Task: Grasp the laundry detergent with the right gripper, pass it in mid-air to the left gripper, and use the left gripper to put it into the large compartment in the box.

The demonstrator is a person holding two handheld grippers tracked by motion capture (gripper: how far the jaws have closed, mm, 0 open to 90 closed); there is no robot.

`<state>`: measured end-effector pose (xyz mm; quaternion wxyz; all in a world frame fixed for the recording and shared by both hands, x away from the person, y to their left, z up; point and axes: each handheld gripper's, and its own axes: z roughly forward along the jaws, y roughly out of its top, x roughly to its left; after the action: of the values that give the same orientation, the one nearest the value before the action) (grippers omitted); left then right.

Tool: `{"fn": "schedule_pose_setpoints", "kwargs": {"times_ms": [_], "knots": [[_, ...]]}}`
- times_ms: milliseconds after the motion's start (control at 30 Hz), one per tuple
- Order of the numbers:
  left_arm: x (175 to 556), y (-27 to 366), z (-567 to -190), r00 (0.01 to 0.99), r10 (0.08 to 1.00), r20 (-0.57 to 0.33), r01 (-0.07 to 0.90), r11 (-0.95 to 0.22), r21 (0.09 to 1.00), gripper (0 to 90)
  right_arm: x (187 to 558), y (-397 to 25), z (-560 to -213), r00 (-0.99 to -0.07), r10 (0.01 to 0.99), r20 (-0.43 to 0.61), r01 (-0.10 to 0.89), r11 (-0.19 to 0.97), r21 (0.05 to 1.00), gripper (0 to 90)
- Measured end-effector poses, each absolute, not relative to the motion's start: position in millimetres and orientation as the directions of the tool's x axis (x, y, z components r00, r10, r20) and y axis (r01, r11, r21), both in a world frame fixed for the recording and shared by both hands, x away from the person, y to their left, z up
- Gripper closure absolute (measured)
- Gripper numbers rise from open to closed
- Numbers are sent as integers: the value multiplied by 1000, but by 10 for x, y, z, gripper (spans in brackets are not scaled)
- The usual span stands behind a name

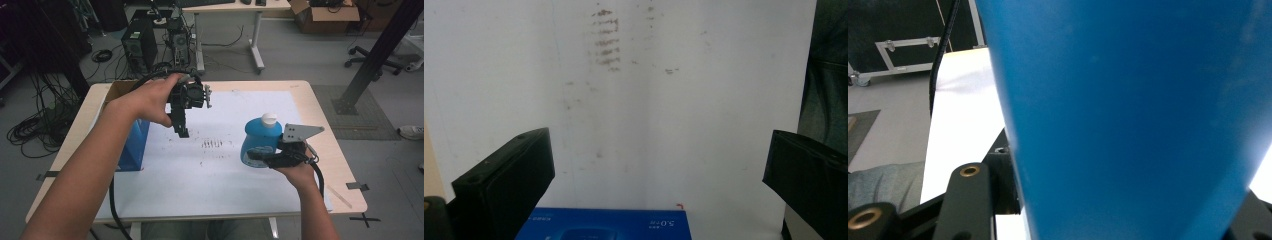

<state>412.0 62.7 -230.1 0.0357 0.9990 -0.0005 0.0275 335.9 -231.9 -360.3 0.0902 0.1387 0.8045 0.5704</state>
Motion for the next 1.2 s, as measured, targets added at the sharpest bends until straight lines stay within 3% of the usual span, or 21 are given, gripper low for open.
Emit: {"fn": "schedule_pose_setpoints", "kwargs": {"times_ms": [1200], "knots": [[3898, 403, -2019, 998, -53, 42, -56, -995, 84, 1, 3517, -1877, -3656, -973, 231, 11, 84, 308, 948, 447]]}}
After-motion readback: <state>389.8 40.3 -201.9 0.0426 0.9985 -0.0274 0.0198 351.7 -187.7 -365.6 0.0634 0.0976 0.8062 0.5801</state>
